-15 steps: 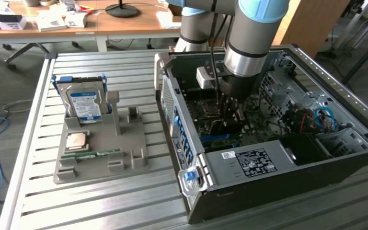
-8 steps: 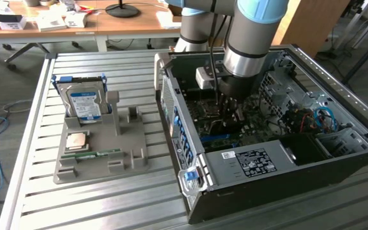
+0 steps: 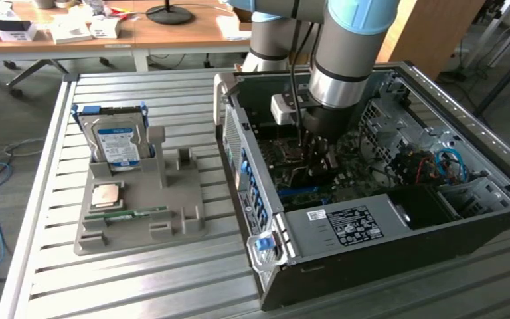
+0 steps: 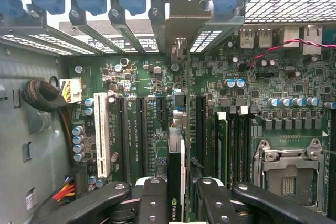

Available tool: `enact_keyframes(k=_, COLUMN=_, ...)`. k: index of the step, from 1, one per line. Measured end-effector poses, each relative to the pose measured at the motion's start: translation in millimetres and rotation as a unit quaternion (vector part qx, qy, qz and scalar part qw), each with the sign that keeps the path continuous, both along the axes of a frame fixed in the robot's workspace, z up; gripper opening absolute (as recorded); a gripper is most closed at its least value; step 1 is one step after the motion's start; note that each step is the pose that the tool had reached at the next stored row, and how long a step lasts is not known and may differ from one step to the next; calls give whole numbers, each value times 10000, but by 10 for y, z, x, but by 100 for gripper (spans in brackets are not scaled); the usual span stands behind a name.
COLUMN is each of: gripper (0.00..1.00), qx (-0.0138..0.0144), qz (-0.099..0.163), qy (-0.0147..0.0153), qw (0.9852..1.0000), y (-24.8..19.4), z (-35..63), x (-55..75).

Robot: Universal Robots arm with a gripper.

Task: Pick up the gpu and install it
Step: 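Insert the gpu into the slot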

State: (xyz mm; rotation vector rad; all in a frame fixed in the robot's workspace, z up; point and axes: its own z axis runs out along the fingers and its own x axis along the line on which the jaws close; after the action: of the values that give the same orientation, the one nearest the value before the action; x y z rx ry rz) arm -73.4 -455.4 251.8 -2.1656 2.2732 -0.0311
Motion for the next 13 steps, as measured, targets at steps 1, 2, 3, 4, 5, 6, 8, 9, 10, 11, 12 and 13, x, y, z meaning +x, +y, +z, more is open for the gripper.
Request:
enact_keyframes(k=1, gripper=26, qx=0, qz=0, qy=0, qw=10000, y=0, z=-1, x=0)
enact_keyframes(k=2, gripper=26, qx=1, qz=0, qy=0, qw=10000, y=0, z=-4, x=0)
enact_keyframes(k=3, gripper=26, qx=3, qz=0, qy=-1, qw=10000, y=1, z=-9, x=0)
enact_keyframes(k=4, gripper=26, qx=3, qz=0, qy=-1, qw=10000, y=1, z=-13, x=0)
enact_keyframes(k=5, gripper=26, qx=1, qz=0, qy=-1, qw=10000, y=0, z=-16, x=0)
enact_keyframes(k=6, gripper=26, qx=0, qz=0, qy=0, qw=10000, y=0, z=-18, x=0)
enact_keyframes(k=8, gripper=26, qx=0, qz=0, qy=0, qw=10000, y=0, z=-22, x=0)
enact_keyframes(k=9, gripper=26, qx=1, qz=0, qy=0, qw=10000, y=0, z=-27, x=0)
enact_keyframes(k=10, gripper=26, qx=0, qz=0, qy=1, qw=10000, y=0, z=-30, x=0)
enact_keyframes(k=11, gripper=26, qx=-1, qz=0, qy=1, qw=10000, y=0, z=-33, x=-1)
enact_keyframes(k=12, gripper=26, qx=-2, qz=-1, qy=1, qw=10000, y=-1, z=-35, x=-1)
enact_keyframes(k=13, gripper=26, qx=-2, qz=-1, qy=1, qw=10000, y=-1, z=-36, x=-1)
